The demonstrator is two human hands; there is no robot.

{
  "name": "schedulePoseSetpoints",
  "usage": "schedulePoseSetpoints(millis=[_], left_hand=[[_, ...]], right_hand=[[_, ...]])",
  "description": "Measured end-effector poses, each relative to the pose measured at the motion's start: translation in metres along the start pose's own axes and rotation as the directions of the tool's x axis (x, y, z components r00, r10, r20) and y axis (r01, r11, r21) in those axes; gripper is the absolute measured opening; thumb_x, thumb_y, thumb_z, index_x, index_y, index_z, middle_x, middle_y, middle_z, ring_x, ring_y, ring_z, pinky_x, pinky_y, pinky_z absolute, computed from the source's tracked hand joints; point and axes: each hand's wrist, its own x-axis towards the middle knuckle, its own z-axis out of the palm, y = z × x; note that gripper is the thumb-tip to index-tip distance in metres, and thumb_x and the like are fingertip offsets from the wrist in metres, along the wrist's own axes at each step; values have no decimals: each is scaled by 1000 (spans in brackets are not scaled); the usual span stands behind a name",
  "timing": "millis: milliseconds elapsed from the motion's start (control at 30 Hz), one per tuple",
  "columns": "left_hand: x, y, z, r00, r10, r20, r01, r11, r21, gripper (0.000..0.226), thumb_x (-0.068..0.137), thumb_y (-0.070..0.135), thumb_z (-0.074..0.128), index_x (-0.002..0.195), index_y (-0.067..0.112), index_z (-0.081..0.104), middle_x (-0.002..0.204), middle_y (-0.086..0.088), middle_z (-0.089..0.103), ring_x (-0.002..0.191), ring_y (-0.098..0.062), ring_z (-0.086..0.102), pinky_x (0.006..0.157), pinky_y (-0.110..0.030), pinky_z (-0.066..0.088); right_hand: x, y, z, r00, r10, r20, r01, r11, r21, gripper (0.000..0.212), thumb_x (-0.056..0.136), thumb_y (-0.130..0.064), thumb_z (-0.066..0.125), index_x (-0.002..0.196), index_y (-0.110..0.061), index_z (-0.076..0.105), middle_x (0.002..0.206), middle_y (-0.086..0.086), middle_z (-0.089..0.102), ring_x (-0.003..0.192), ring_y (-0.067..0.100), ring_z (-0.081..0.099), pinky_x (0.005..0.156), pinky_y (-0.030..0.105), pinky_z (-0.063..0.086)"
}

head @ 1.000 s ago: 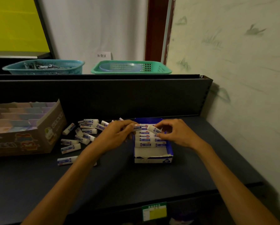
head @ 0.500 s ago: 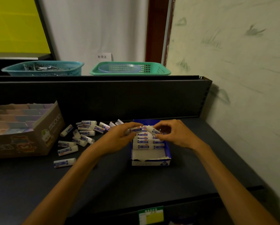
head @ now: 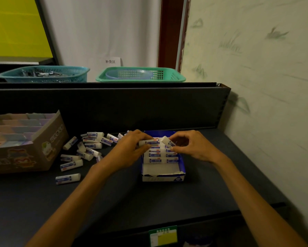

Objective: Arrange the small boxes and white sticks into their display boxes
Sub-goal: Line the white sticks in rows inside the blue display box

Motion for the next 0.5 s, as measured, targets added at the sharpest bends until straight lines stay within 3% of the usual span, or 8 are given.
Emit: schedulePoseSetpoints(millis=[133,233,367,500], left_hand=[[0,0,1,999,42,23,-44,994,104,33,92,26,55,125,27,53,122,7,51,110,-7,38,90,-22,33],[1,4,3,995,65,80,-72,994,78,33,90,23,58,123,24,56,124,4,55,113,-10,46,96,-26,41],[2,7,9,986,78,149,-92,992,90,31,89,22,60,119,21,60,120,1,61,107,-7,55,86,-16,41],[5,5,12,983,84,163,-105,987,125,29,86,25,64,115,23,62,118,2,61,100,-6,56,86,-20,47]], right_hand=[[-1,3,-1,1000,4,-24,-4,1000,-5,32,81,-21,73,109,-25,60,107,-8,63,96,3,62,81,21,53],[-3,5,-1,1000,9,-13,-10,999,-43,33,80,-21,74,110,-23,62,110,-6,64,99,4,61,85,23,53],[-4,3,0,997,40,69,-32,993,-113,33,81,-18,72,112,-22,63,112,-5,63,99,4,60,84,20,51],[-1,-2,1,990,42,138,-12,978,-206,32,84,-18,70,114,-19,62,117,-3,61,100,5,59,86,23,51]])
